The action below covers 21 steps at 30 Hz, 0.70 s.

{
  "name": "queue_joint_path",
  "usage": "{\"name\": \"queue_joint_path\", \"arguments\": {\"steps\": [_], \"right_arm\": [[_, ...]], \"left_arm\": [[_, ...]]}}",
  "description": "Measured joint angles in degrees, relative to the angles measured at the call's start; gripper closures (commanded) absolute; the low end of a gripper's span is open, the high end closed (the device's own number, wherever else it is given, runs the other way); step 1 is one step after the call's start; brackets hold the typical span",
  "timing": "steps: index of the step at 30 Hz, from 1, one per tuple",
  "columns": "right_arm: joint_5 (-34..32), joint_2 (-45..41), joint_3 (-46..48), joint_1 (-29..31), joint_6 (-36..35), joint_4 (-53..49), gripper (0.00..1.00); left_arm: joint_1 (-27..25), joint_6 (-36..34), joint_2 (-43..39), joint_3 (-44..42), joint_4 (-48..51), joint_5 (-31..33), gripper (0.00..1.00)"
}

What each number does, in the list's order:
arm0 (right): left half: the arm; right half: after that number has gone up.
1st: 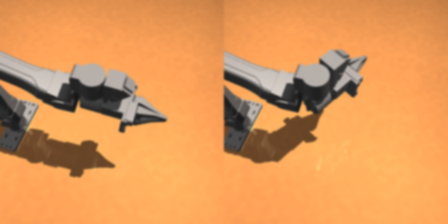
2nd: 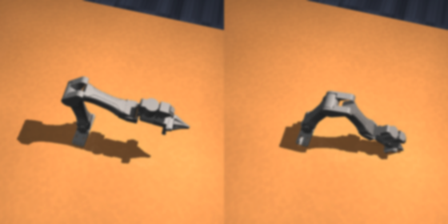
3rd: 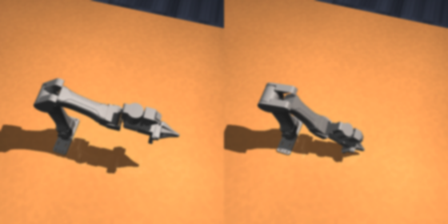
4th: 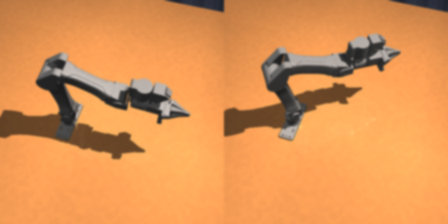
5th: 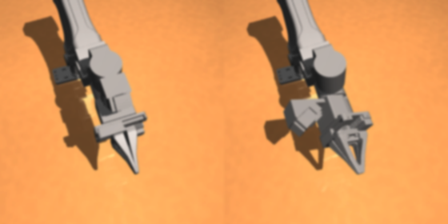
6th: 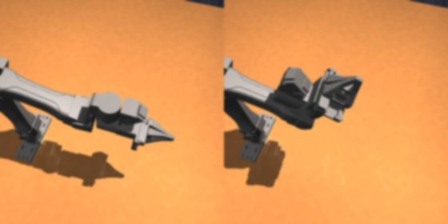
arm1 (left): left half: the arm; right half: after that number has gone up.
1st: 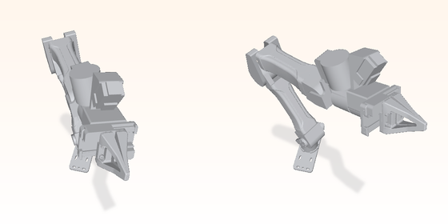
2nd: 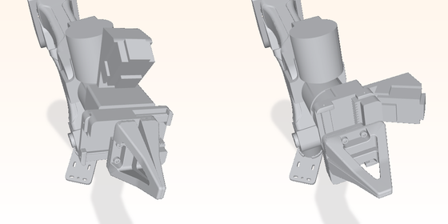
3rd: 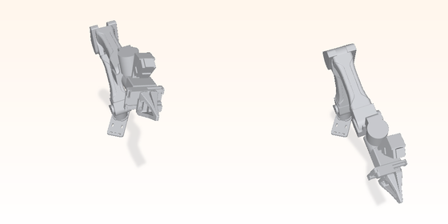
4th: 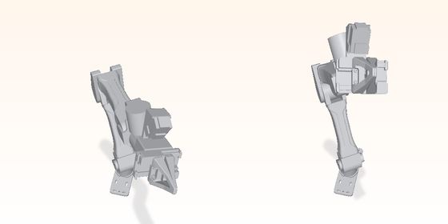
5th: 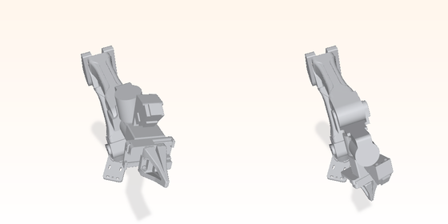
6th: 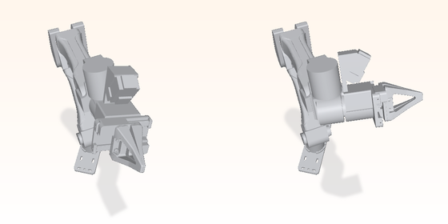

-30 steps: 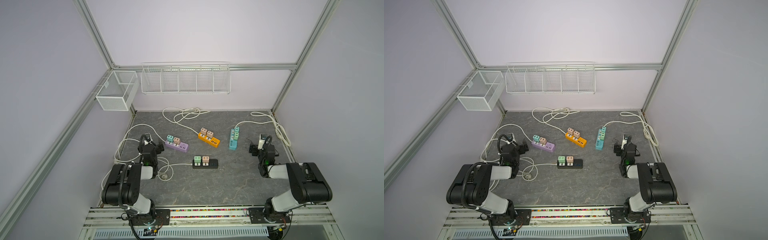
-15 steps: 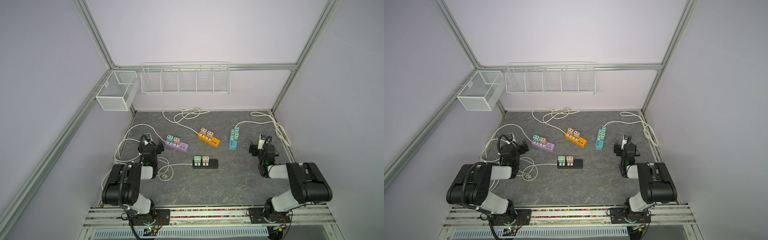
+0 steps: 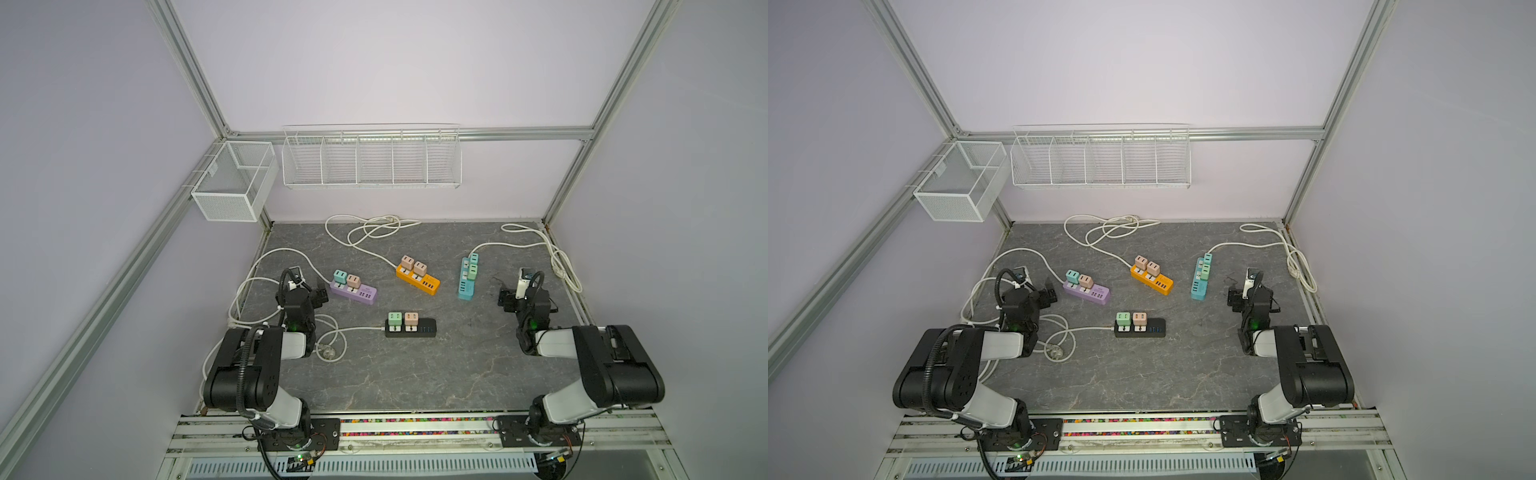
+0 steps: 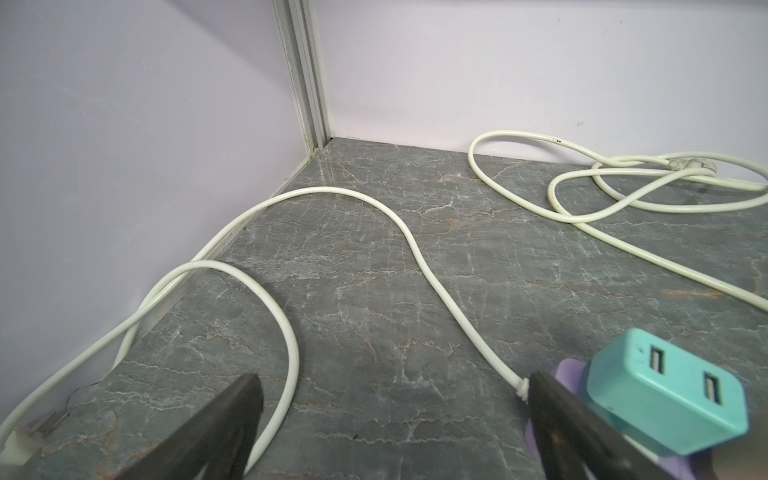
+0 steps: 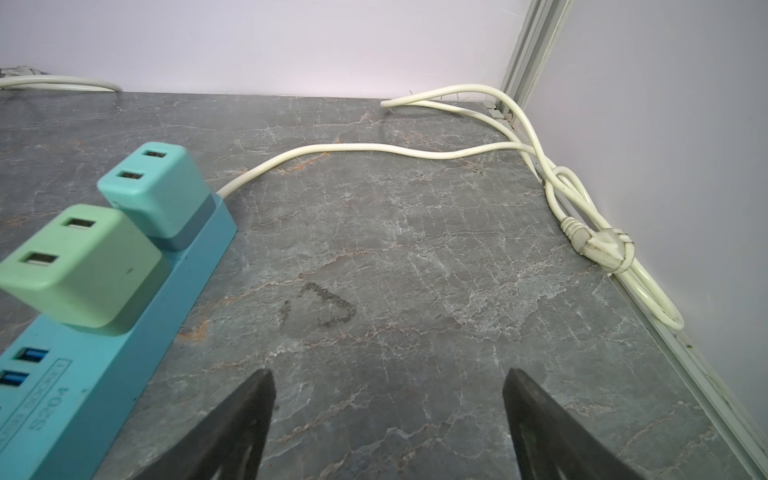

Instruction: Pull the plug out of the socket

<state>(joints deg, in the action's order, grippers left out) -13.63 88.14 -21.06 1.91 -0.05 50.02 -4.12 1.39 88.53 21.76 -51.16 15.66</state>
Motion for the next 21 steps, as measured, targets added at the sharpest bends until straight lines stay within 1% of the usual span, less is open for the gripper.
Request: {"name": "queue_joint_path", "arguments": {"steps": [4, 10, 18, 21], "right_arm": [[0.0, 0.0, 0.0, 0.0, 0.0, 0.0, 0.11], [-2.0, -1.6, 0.8, 0.0, 0.1, 0.6, 0.11], [-3.2, -2.8, 2.5, 0.2, 0.1, 2.1, 0.11], [-3.8, -6.4, 2.4, 0.4, 0.1, -0.7, 0.11]], "left_arm": [[0.0, 0.0, 0.0, 0.0, 0.0, 0.0, 0.01], [0.0, 0.2, -0.8, 0.0, 0.4, 0.8, 0.01], [0.0, 0.9, -8.8, 0.0, 5.9, 1.0, 0.01], [0.0, 1.5, -12.3, 0.0, 9.2, 1.0, 0.01]]}}
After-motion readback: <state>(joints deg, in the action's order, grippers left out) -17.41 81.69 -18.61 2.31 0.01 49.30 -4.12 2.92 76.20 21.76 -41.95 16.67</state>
